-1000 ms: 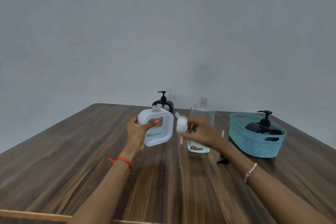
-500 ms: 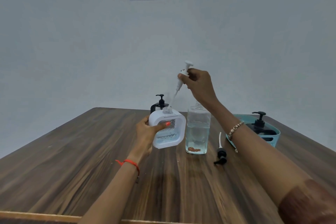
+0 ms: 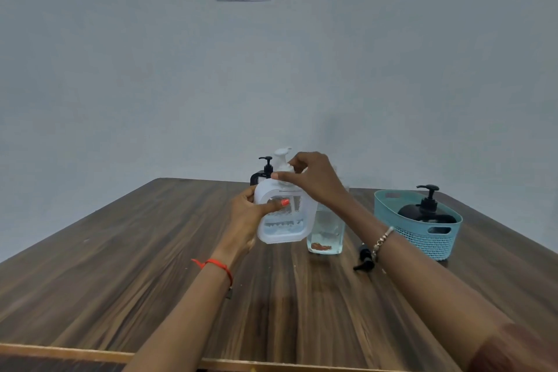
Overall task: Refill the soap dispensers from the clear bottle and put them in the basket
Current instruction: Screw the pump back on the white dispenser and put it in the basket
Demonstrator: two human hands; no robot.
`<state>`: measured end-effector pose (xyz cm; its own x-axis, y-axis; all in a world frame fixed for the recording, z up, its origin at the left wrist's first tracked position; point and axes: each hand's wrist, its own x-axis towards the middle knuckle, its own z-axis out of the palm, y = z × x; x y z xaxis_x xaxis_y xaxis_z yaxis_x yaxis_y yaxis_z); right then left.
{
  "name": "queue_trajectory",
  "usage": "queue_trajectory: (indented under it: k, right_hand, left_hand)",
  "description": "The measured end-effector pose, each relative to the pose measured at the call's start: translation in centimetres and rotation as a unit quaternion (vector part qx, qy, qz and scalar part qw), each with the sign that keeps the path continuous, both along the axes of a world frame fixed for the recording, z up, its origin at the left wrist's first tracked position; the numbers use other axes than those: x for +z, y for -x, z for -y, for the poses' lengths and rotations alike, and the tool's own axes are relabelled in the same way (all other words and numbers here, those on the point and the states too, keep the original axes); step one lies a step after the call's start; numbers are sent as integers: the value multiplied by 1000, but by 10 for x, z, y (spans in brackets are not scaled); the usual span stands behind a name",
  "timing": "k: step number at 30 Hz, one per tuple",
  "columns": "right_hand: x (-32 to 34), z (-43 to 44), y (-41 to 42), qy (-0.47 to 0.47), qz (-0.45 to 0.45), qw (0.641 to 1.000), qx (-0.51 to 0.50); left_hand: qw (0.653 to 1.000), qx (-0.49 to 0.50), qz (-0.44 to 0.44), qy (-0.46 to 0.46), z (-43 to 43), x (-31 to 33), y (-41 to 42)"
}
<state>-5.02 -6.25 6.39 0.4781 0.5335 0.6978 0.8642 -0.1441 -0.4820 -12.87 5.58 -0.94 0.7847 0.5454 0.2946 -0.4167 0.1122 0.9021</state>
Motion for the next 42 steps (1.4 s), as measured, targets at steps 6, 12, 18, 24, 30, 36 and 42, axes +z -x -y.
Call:
queue_trajectory:
  k: [6, 12, 18, 24, 30, 36, 42]
  right_hand:
    - [-6, 3, 0, -35, -45, 998, 2]
    - [-3, 16, -1, -19, -126, 988, 93]
    - [-9, 16, -1, -37, -122, 991, 42]
    - [-20, 12, 1, -100, -93, 990, -16]
    - [-19, 26, -12, -109, -183, 976, 45]
    - [-17, 24, -14, -62, -227, 963, 129]
    - [-18, 25, -13, -38, -190, 977, 91]
  left_hand:
    - [1000, 5, -14, 7, 5, -6, -3]
    - [999, -25, 1, 30, 6, -5, -3]
    - [999, -28, -6, 15, 9, -6, -3]
    - [999, -21, -3, 26, 12, -10, -5]
    - [999, -31, 8, 41, 5, -6, -3]
    - [996, -71, 13, 50, 7, -2, -1]
    - [997, -74, 6, 35, 11, -3, 1]
